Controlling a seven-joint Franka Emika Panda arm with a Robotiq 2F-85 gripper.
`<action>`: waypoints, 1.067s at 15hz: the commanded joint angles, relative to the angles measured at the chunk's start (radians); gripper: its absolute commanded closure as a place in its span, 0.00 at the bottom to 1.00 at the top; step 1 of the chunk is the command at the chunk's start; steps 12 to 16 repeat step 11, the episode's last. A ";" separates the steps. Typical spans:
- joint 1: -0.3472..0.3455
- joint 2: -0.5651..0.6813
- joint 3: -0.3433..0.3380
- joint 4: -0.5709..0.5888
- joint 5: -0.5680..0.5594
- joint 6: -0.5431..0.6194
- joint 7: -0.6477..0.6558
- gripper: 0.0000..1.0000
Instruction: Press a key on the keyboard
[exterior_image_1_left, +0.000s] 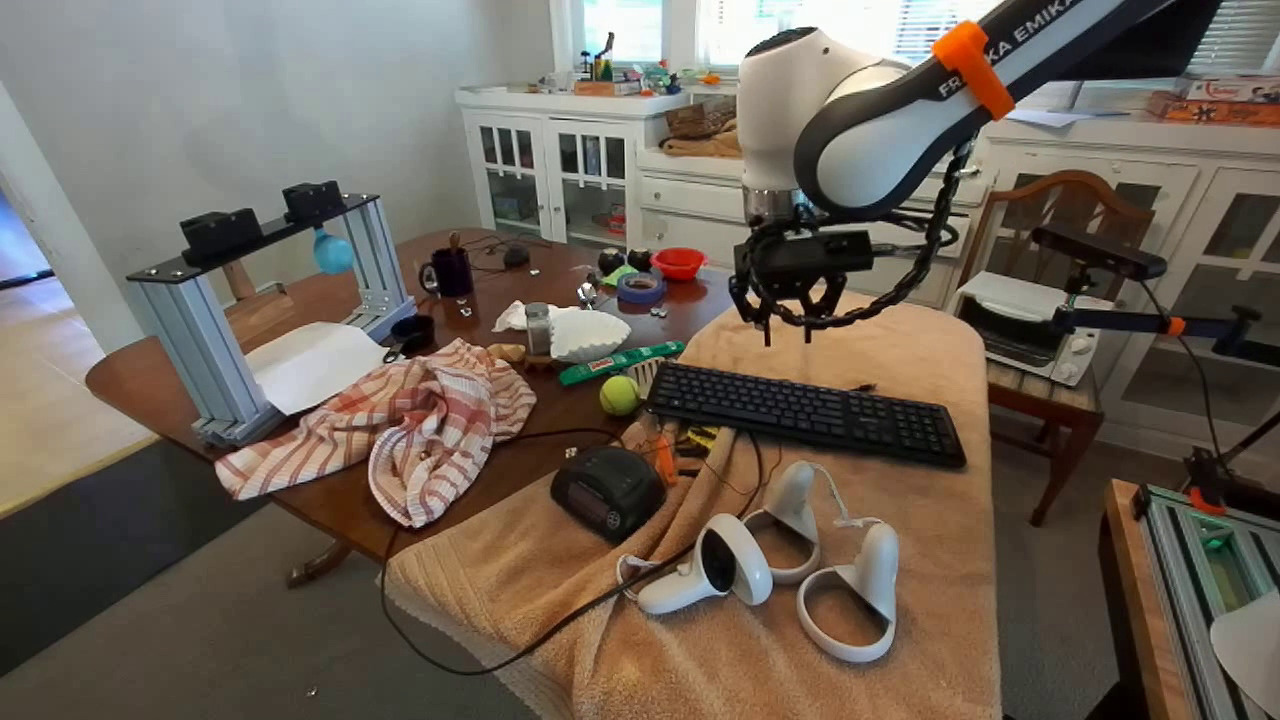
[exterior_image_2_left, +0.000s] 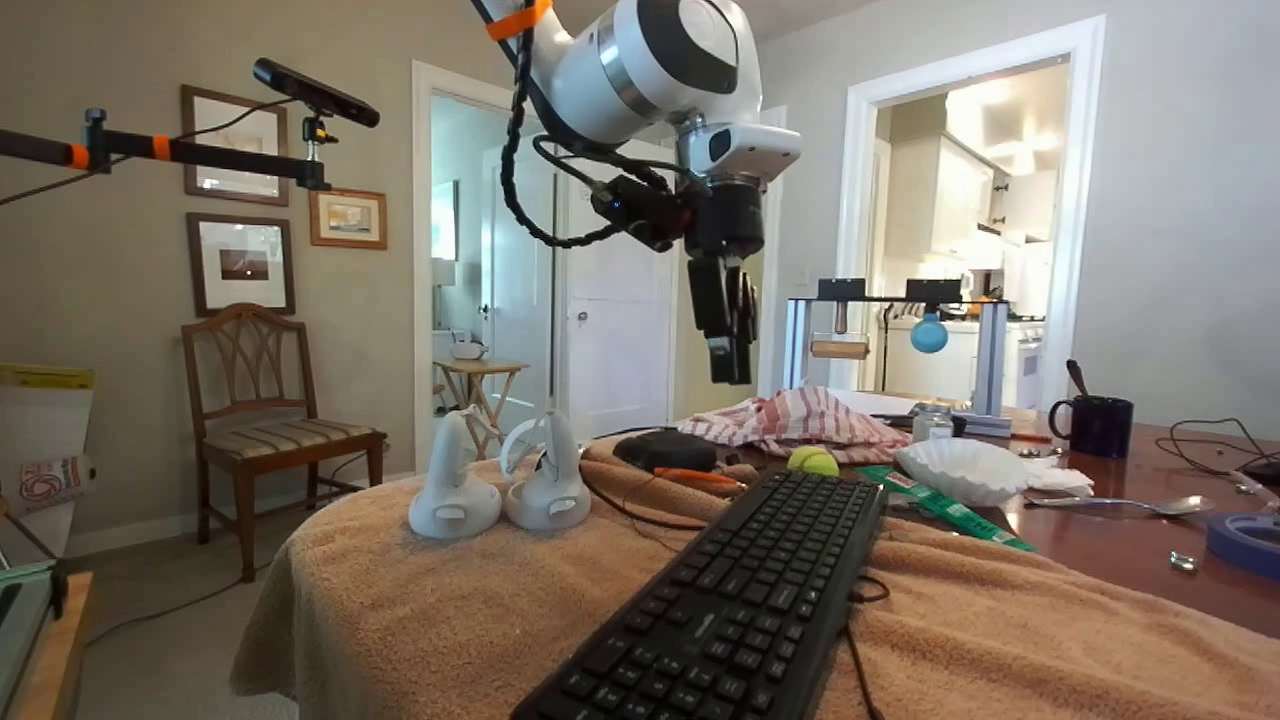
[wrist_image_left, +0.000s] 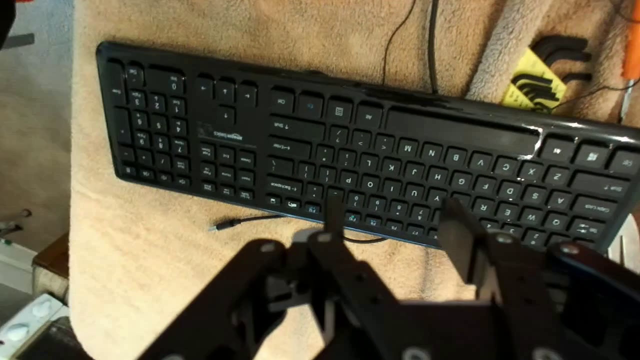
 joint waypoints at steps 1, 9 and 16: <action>-0.048 -0.094 0.053 -0.058 -0.029 0.017 -0.177 0.16; -0.115 -0.161 0.089 -0.087 0.046 0.123 -0.480 0.00; -0.124 -0.178 0.092 -0.101 0.059 0.130 -0.521 0.00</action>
